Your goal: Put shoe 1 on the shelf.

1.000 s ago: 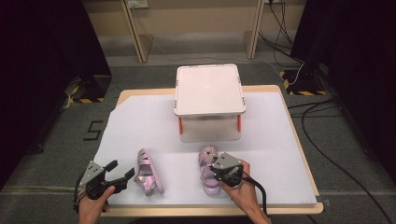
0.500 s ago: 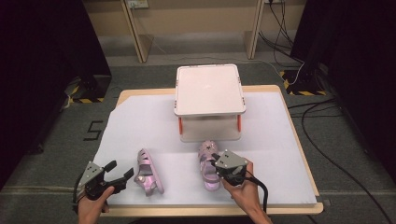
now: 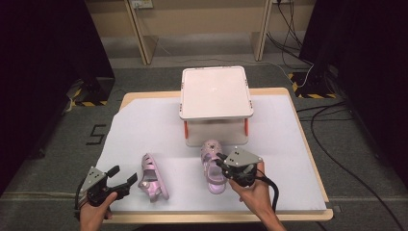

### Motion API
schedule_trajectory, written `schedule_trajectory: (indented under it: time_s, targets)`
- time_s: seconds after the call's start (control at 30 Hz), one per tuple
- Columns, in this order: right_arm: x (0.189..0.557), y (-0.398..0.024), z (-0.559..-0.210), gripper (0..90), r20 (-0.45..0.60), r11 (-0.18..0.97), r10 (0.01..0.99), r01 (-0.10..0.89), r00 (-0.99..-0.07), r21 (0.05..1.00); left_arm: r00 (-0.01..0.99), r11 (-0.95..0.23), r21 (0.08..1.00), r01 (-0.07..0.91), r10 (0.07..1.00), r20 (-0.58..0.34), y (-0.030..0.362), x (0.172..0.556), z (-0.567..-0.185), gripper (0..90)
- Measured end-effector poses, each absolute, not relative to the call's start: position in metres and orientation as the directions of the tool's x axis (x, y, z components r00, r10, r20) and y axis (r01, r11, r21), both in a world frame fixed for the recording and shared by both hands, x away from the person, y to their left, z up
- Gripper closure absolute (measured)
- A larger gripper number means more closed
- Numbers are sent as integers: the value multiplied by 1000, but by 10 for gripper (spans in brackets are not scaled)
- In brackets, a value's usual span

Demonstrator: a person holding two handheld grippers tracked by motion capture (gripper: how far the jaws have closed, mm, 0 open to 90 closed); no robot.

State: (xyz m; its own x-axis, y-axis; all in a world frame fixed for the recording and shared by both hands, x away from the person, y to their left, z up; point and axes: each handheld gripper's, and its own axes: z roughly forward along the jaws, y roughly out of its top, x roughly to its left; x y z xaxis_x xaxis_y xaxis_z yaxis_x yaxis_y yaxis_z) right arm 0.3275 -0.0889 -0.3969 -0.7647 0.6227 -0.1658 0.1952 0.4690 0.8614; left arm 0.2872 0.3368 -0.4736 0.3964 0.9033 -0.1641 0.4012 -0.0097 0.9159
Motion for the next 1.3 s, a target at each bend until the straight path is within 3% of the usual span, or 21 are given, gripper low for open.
schedule_trajectory:
  time_s: [1.3]
  targets:
    - [354, -83, -296, 802, -151, 389, 605, 125, -781, 913, 393, -6, 914, 405, 904, -169, 337, 288, -475, 165]
